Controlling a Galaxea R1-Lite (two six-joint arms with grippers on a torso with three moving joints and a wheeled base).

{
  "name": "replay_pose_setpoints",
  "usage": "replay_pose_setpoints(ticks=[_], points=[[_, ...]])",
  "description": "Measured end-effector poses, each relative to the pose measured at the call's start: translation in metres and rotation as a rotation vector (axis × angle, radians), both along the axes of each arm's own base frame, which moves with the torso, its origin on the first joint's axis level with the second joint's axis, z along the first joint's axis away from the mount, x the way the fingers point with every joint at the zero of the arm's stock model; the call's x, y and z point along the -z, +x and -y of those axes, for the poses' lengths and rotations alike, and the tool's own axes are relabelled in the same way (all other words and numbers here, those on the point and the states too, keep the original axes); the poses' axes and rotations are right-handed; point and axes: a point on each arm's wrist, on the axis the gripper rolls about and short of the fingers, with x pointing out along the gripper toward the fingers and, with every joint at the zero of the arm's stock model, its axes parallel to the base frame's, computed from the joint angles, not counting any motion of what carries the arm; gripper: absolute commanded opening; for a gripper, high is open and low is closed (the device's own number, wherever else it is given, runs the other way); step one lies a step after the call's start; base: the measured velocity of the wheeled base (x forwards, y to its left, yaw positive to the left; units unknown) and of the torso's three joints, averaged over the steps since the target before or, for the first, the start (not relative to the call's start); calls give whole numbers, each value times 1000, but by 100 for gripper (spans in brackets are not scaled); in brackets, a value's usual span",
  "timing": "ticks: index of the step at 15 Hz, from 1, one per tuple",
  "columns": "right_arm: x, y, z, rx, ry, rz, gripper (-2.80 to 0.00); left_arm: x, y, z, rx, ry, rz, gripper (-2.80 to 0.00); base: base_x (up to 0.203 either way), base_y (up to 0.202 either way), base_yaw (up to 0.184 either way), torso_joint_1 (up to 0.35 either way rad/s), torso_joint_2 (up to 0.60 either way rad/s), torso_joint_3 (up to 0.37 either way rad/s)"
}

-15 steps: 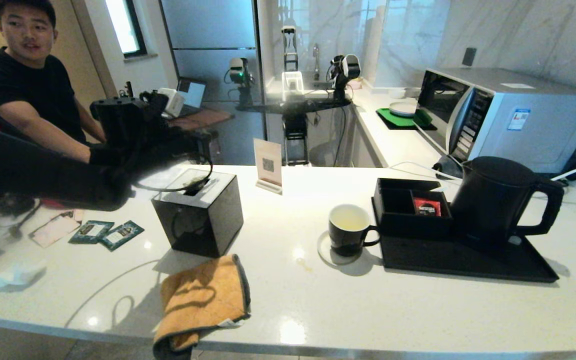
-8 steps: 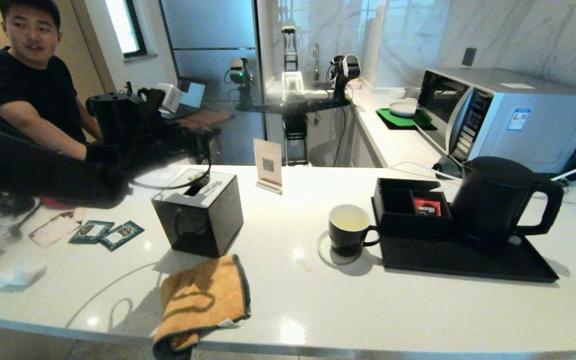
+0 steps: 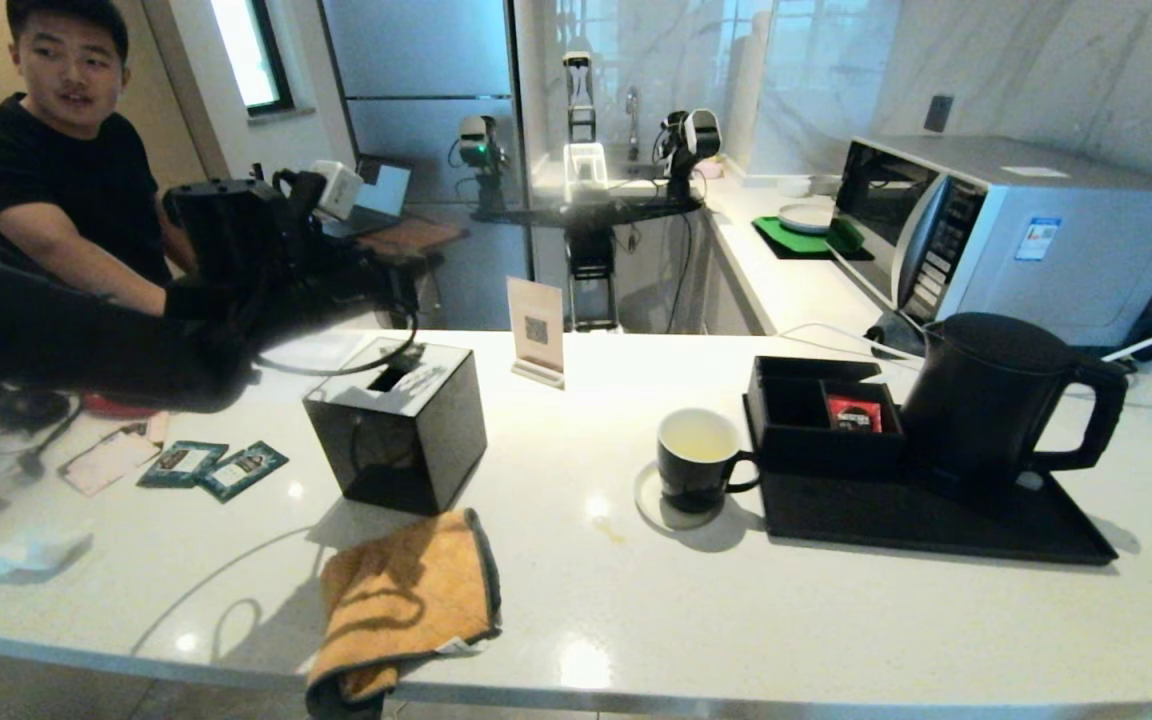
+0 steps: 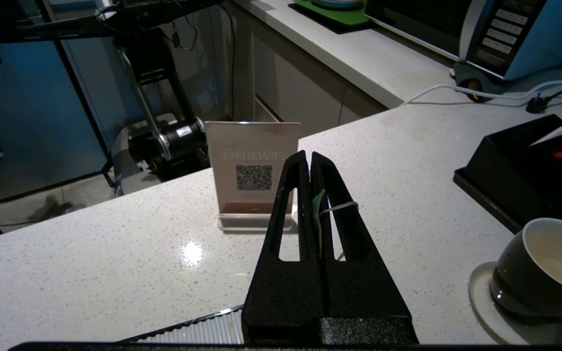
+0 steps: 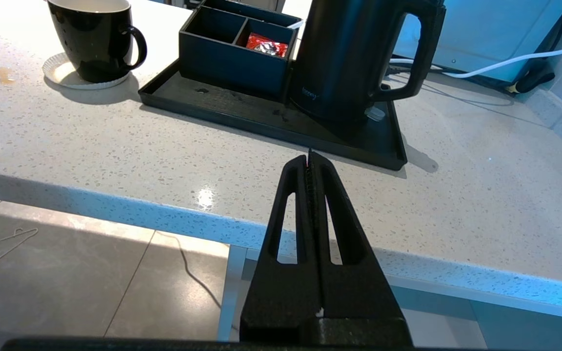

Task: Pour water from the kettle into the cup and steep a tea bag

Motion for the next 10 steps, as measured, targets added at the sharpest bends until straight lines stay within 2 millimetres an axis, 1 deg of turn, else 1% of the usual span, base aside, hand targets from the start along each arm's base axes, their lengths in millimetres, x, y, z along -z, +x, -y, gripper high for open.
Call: replay_pose_setpoints(ticks=[5,10], points=[[0,0,0,-1,0,0,-280,-3,-1,-10,-26,0,-4,-280,0,0,0,0,0,0],[0,0,0,0,1,-1,-280,-5,-5,-14,-41,4,-28,-280,0,0,0,0,0,0]])
